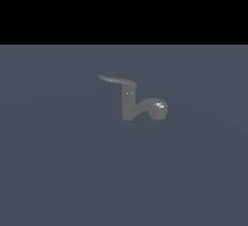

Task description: Turn on the faucet by rotating a designated handle.

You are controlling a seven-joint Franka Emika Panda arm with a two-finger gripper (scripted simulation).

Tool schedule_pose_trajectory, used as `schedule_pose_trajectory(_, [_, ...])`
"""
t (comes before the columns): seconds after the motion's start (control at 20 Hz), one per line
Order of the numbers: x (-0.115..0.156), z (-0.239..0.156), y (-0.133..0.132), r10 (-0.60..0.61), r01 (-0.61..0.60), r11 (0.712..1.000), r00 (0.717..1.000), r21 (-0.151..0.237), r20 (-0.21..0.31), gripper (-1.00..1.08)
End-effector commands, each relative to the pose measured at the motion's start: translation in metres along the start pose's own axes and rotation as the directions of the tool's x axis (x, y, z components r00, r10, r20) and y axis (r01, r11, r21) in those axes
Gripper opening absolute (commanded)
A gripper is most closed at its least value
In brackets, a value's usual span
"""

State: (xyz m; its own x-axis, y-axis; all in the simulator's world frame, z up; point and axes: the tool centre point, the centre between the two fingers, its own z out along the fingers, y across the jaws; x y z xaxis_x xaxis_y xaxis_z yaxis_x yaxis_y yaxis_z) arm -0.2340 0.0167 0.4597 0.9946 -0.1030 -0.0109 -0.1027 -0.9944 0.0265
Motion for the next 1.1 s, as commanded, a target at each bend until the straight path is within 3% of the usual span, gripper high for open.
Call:
schedule_pose_trajectory(0.0, [0.005, 0.008, -0.008, 0.037, -0.037, 0.999, 0.999, 0.001, 0.001, -1.0])
schedule_pose_trajectory(0.5, [0.04, 0.053, -0.048, 0.238, -0.238, 0.971, 0.971, 0.008, 0.004, -1.0])
schedule_pose_trajectory(1.05, [0.091, 0.105, -0.084, 0.457, -0.457, 0.889, 0.889, 0.015, 0.009, -1.0])
